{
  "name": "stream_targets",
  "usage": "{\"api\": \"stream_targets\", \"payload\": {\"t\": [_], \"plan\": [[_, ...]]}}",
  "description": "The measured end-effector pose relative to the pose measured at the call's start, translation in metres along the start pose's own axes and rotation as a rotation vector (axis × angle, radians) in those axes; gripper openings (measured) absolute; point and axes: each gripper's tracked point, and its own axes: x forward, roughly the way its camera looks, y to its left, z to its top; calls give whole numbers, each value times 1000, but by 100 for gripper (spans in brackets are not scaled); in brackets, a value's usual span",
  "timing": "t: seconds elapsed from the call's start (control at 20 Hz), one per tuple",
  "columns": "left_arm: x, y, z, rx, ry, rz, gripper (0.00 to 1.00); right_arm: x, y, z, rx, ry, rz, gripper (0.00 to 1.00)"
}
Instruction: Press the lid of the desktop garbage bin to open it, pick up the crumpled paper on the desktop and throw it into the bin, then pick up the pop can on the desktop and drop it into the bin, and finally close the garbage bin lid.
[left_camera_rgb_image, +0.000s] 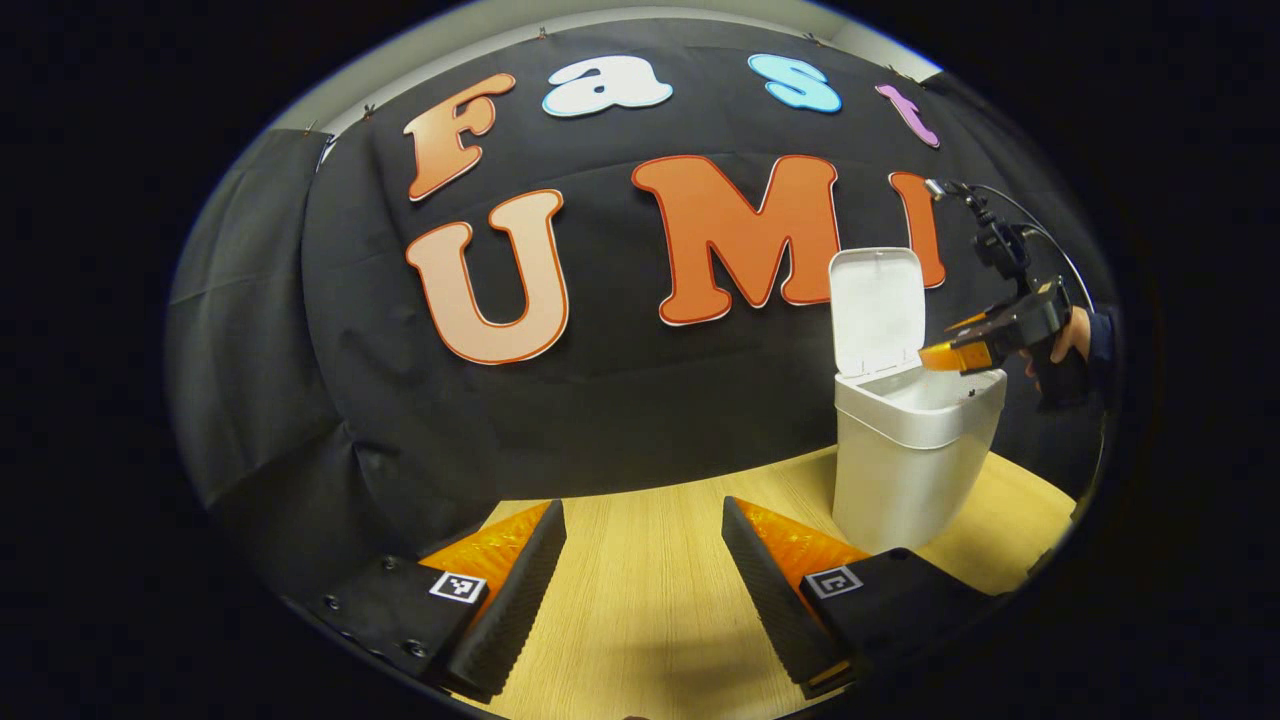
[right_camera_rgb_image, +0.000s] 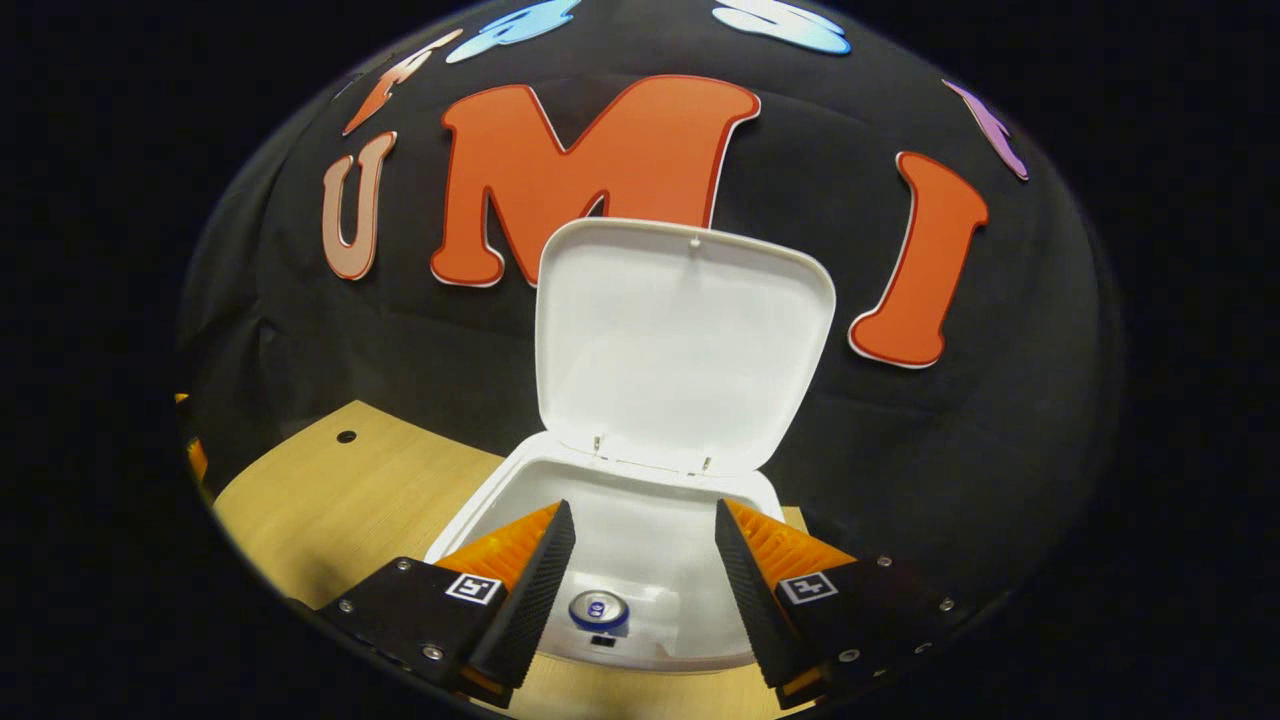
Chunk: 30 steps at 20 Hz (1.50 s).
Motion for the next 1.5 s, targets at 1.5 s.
{"api": "stream_targets", "payload": {"t": [1.5], "plan": [[-10,37,-50,-86,74,50,100,48,-20,155,171,-128,-24,81]]}}
